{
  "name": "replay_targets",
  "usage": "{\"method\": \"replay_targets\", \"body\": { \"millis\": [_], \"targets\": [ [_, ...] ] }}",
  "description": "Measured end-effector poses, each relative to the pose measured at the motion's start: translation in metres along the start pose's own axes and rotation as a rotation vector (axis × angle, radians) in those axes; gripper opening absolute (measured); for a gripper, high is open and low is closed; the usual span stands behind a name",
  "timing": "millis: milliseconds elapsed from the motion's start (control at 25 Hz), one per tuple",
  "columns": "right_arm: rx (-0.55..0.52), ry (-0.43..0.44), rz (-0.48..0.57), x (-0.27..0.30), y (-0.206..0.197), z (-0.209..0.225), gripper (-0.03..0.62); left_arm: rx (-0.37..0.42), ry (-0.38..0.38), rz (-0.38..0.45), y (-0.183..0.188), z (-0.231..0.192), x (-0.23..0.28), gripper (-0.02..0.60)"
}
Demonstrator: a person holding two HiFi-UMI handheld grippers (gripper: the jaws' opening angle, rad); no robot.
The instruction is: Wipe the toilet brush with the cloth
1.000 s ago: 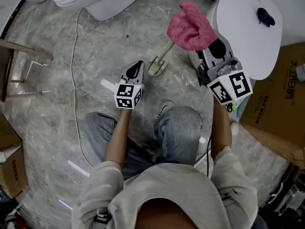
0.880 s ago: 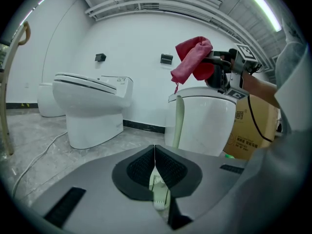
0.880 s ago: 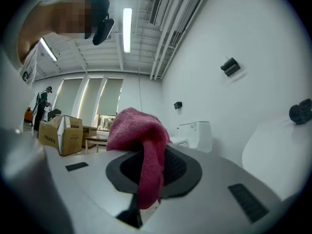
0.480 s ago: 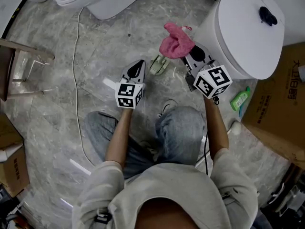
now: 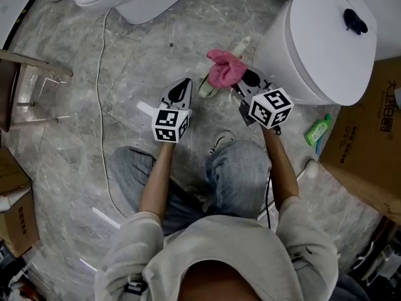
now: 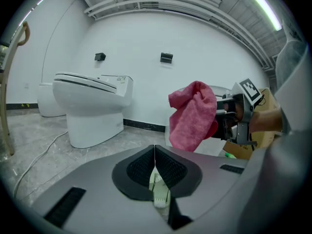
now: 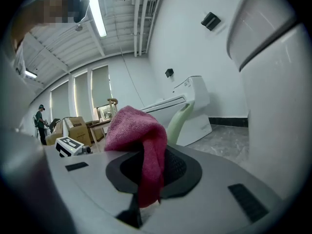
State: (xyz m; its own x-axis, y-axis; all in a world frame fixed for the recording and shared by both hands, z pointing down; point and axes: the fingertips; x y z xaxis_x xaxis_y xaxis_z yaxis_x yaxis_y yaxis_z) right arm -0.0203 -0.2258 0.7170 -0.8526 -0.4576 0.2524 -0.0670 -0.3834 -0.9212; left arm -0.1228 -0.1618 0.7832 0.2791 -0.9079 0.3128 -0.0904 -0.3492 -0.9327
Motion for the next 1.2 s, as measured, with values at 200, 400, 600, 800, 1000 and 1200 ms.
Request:
{"method": "replay_targets", "body": {
  "millis": [200,400,600,800,1000,1200],
  "targets": [
    [0.035,0.005,-0.06,0.011,-0.033,0.004,0.064,-0.001,0.005,0.0,0.0,-0.003,-0.001,0.018],
    [0.078,0.014,-0.111,0.02,-0.066,0.005,0.064,0.004,0.007,0.0,0.0,-0.004,-0.004,0.019],
    [0.114,0.014,-0.178,0.023,-0.1,0.008,0.064,-0.003,0.011,-0.004,-0.002,-0.006,-0.007,0.02],
    [0.142,0.0,-0.229,0.028,-0.127,0.013,0.064,-0.003,0.007,-0.005,-0.003,-0.008,-0.006,0.019],
    [0.179,-0.018,-0.271,0.031,-0.15,0.018,0.064,-0.01,0.008,-0.008,-0.006,-0.011,-0.007,0.018],
    [0.201,-0.039,-0.3,0.032,-0.166,0.025,0.064,-0.018,0.016,-0.005,-0.007,-0.015,-0.009,0.019]
  ]
}}
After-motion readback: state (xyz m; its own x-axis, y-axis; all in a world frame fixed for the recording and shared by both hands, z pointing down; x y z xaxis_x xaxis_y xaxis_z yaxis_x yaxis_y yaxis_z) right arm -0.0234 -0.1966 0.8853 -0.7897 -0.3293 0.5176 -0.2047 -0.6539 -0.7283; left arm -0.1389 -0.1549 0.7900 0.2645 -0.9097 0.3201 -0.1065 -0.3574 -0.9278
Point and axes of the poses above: the fingertips, and each gripper's own axes: x forward along the fingers, z to its right, y out of its top, and after that the axes turned 3 degrees about -y, right-handed
